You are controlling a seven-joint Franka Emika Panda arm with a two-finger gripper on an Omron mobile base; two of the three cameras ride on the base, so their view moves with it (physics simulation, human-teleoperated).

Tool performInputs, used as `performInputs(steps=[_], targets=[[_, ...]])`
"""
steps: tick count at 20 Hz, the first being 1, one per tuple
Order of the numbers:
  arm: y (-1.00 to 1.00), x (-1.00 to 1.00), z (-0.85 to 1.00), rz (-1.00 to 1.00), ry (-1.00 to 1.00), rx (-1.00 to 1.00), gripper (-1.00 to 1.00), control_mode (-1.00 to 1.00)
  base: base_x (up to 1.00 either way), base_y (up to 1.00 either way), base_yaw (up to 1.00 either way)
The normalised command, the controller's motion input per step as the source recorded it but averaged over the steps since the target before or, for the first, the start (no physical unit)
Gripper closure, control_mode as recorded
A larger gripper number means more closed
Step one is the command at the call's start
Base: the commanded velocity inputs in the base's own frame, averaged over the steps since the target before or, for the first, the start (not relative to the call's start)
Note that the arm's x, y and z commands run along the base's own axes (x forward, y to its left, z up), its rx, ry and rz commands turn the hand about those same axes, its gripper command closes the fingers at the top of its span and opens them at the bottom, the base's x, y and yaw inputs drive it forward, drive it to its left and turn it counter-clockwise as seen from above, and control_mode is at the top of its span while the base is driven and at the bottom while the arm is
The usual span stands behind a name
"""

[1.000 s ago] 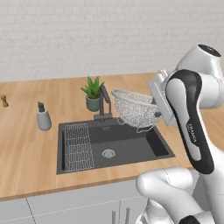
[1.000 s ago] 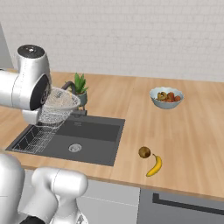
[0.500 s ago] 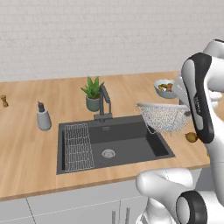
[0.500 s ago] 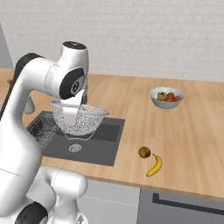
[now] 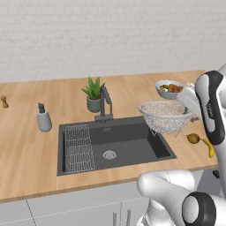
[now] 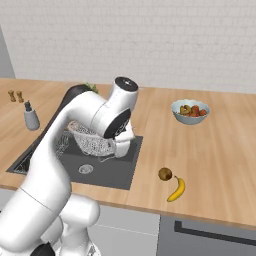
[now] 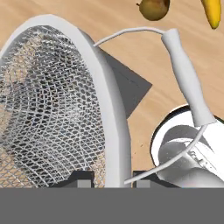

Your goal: Put the colander in the sink, put the pear, banana in the colander, and turn on the sink faucet and pour water over the colander.

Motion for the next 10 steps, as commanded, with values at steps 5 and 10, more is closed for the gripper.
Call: performInputs(steps=[5, 10], targets=[[-0.03, 0.26, -0.32, 0.48, -0.11, 0.0, 1.0, -1.0, 0.0, 0.0, 0.0], [-0.23, 0.32, -0.25, 0.46, 0.04, 0.01, 1.0, -1.0, 0.0, 0.0, 0.0]])
